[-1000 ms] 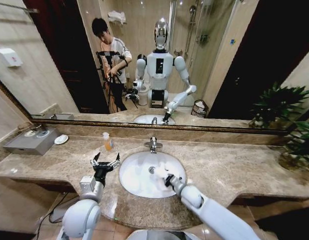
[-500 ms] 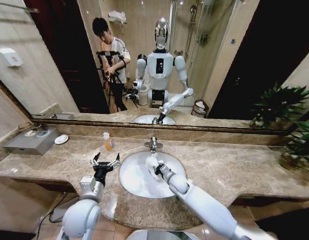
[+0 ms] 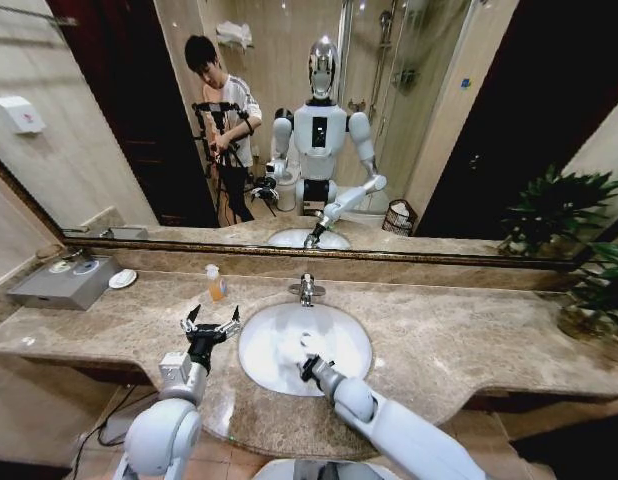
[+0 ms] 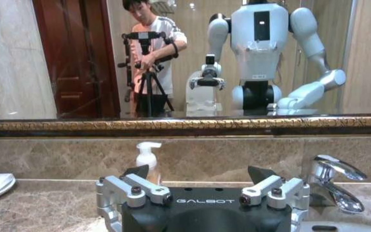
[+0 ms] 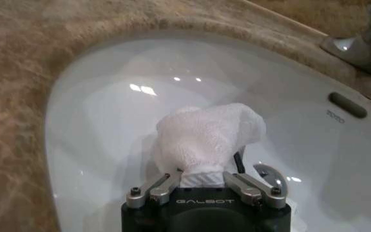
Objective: Pick up the towel from the sink counter and wipe the mirror surface.
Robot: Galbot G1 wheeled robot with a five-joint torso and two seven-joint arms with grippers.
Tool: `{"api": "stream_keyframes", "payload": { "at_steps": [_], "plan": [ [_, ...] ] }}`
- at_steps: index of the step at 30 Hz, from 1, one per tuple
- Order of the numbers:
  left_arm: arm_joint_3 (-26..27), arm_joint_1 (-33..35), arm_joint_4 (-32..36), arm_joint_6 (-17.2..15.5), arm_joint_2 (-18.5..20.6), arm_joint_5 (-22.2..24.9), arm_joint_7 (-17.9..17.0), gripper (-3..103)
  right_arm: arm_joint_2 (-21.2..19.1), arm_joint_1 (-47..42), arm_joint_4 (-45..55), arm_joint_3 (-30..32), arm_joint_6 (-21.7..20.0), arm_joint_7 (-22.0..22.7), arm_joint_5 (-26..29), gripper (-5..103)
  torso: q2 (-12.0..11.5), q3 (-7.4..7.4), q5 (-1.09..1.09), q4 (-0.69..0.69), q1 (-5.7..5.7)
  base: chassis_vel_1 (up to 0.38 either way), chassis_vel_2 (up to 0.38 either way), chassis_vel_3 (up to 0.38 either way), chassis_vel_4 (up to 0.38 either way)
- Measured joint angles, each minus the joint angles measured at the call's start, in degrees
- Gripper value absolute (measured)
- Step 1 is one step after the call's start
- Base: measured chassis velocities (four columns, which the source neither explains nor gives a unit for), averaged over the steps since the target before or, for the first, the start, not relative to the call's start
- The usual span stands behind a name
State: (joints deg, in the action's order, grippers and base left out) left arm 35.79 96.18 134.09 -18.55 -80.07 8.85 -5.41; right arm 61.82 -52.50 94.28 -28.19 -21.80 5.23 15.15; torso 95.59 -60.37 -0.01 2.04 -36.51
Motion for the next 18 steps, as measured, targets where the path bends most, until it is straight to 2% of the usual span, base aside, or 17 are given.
{"api": "stream_keyframes", "payload": {
  "at_steps": [9, 14, 18],
  "plan": [
    [0.00, 0.00, 0.00, 0.00, 0.00, 0.00, 0.00, 100, 6.88, 6.12, -7.88, 4.42, -1.20, 1.73, 3.42, 12, 0.00, 0.00, 0.00, 0.03, -0.01, 0.000, 0.000, 0.000, 0.000],
    [0.00, 0.00, 0.00, 0.00, 0.00, 0.00, 0.00, 100, 8.55, 7.31, -10.59, 5.84, 0.42, 1.68, 2.18, 12, 0.00, 0.00, 0.01, 0.02, -0.01, 0.000, 0.000, 0.000, 0.000],
    [0.00, 0.00, 0.00, 0.00, 0.00, 0.00, 0.00, 100, 7.60, 4.73, -8.31, 3.99, 0.43, 0.81, 2.22, 12, 0.00, 0.00, 0.00, 0.02, -0.01, 0.000, 0.000, 0.000, 0.000]
  ]
}}
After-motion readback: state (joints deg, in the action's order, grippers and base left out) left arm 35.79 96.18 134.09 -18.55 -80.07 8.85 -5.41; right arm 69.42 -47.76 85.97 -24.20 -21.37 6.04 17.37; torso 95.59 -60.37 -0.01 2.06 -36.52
